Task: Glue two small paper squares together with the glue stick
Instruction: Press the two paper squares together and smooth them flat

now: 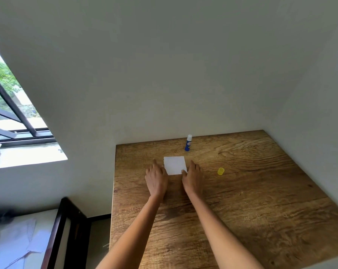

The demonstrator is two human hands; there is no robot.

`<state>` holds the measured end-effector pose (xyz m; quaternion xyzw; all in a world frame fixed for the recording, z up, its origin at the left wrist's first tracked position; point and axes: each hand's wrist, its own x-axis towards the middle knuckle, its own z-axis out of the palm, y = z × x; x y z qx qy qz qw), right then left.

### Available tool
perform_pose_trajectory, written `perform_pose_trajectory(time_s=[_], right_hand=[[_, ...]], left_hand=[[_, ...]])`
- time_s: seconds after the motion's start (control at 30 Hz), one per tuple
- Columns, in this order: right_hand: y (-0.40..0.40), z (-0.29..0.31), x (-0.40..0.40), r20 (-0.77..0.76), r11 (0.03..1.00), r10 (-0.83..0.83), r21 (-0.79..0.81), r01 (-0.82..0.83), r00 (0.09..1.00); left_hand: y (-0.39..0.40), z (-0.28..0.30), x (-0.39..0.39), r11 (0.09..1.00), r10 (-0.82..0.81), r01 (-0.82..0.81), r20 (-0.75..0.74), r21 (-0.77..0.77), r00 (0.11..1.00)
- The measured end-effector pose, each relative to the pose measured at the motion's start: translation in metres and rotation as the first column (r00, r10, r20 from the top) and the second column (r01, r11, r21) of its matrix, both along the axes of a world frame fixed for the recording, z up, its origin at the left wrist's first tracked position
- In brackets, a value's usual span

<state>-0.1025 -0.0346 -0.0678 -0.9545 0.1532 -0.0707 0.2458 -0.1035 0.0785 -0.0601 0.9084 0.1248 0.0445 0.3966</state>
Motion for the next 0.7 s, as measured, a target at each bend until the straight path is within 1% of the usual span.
perform_pose_trajectory(time_s=[0.07, 0.13, 0.2, 0.27, 0.37, 0.43, 0.47, 0.5, 0.53, 0.57, 0.6, 0.63, 0.7], right_hand=[[0.004, 0.002, 0.006, -0.017, 0.995, 0.003, 0.098, -0.001, 1.0], [0.008, 0.001, 0.009, -0.033, 0.99, 0.008, 0.14, -0.004, 0.999], [0.01, -0.001, 0.01, -0.048, 0.986, -0.015, 0.168, 0.023, 0.999], [0.01, -0.001, 0.011, -0.056, 0.981, -0.027, 0.192, 0.037, 0.998], [0.006, 0.0, 0.015, -0.024, 0.96, -0.041, 0.275, 0.046, 0.999], [0.003, 0.004, 0.018, 0.032, 0.901, -0.119, 0.424, 0.095, 0.992], [0.002, 0.007, 0.02, 0.049, 0.831, -0.176, 0.543, 0.122, 0.983], [0.001, 0.011, 0.023, 0.045, 0.732, -0.232, 0.666, 0.144, 0.972], [-0.001, 0.016, 0.026, 0.031, 0.631, -0.273, 0.76, 0.155, 0.961], [-0.004, 0.02, 0.028, 0.013, 0.56, -0.292, 0.813, 0.16, 0.956], [-0.006, 0.024, 0.03, 0.005, 0.533, -0.283, 0.832, 0.153, 0.959], [-0.007, 0.027, 0.032, 0.011, 0.545, -0.253, 0.828, 0.133, 0.967], [-0.01, 0.03, 0.034, 0.044, 0.625, -0.174, 0.777, 0.076, 0.984]], left_hand=[[-0.007, 0.009, 0.006, 0.985, 0.064, -0.078, -0.09, -0.156, 0.994], [-0.012, 0.013, 0.016, 0.942, 0.12, -0.179, -0.213, -0.283, 0.97], [-0.013, 0.015, 0.027, 0.908, 0.156, -0.262, -0.317, -0.327, 0.935], [-0.011, 0.017, 0.034, 0.88, 0.131, -0.278, -0.364, -0.386, 0.922], [-0.006, 0.019, 0.038, 0.856, 0.089, -0.244, -0.335, -0.456, 0.938], [0.0, 0.018, 0.038, 0.829, 0.075, -0.233, -0.31, -0.509, 0.948], [0.003, 0.019, 0.036, 0.802, 0.06, -0.226, -0.303, -0.553, 0.951], [0.005, 0.021, 0.035, 0.778, 0.037, -0.219, -0.305, -0.589, 0.952], [0.007, 0.023, 0.034, 0.762, 0.015, -0.212, -0.311, -0.612, 0.95], [0.009, 0.025, 0.033, 0.758, -0.005, -0.206, -0.321, -0.619, 0.947], [0.011, 0.026, 0.034, 0.757, -0.021, -0.195, -0.321, -0.624, 0.947], [0.012, 0.028, 0.034, 0.762, -0.029, -0.175, -0.303, -0.624, 0.953], [0.012, 0.033, 0.036, 0.812, -0.032, -0.09, -0.198, -0.577, 0.98]])
